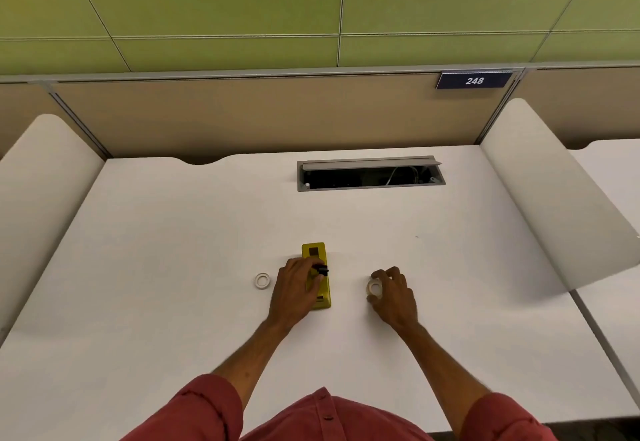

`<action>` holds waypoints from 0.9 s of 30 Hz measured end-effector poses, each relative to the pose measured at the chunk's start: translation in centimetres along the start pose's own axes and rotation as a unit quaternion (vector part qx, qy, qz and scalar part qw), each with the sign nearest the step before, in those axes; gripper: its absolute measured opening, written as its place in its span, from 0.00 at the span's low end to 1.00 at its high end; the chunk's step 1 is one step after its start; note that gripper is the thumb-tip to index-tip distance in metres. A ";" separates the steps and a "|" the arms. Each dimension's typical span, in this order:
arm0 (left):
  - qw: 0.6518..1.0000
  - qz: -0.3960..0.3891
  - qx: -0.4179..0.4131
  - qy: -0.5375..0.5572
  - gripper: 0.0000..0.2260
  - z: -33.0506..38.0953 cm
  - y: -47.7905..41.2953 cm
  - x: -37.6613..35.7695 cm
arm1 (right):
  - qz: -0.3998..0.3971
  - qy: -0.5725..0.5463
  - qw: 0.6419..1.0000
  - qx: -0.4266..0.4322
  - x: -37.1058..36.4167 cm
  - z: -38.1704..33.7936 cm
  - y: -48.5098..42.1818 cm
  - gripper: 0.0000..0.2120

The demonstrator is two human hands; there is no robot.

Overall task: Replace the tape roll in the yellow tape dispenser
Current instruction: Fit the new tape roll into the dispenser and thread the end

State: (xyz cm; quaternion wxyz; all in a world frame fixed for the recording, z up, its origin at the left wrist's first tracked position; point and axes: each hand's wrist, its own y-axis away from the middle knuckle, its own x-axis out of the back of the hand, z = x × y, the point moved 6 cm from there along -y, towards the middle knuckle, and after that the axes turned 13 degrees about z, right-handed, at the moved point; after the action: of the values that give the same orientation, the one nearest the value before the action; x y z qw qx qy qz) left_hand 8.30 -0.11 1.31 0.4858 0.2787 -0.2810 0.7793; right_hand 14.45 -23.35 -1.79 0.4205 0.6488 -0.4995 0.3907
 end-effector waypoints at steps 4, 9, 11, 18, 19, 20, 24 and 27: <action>1.000 0.003 0.003 -0.001 0.13 0.1 -0.2 0.0 | 0.000 -0.012 1.000 -0.005 0.2 -0.1 -0.2 0.22; 1.000 0.003 0.009 -0.002 0.14 -0.1 -0.2 0.0 | 0.013 -0.076 0.997 -0.025 0.6 -1.0 -0.5 0.22; 1.000 0.002 0.012 -0.003 0.14 -0.2 -0.1 0.0 | 0.025 -0.120 0.992 -0.031 0.9 -1.7 -0.7 0.21; 0.999 0.008 0.040 0.003 0.15 -0.6 0.0 0.3 | 0.049 -0.324 0.944 -0.028 2.0 -5.5 -1.2 0.18; 0.999 0.007 0.043 0.004 0.15 -0.6 0.1 0.4 | 0.040 -0.344 0.938 -0.016 2.2 -6.0 -1.3 0.19; 0.999 0.007 0.044 0.005 0.15 -0.6 0.1 0.4 | 0.021 -0.364 0.931 -0.002 2.2 -6.6 -1.4 0.20; 1.000 0.017 0.023 0.009 0.13 -0.4 0.2 0.7 | -0.071 -0.423 0.903 0.032 2.0 -8.4 -1.3 0.20; 0.999 0.036 0.020 0.026 0.13 -0.3 0.4 0.9 | -0.080 -0.436 0.896 0.034 2.0 -9.2 -1.1 0.21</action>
State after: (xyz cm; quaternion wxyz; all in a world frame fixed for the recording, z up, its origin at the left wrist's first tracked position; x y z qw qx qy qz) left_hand 7.53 0.50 1.64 0.4593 0.2575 -0.2626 0.8086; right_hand 15.14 -15.20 3.04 0.1680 0.8059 -0.5656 0.0499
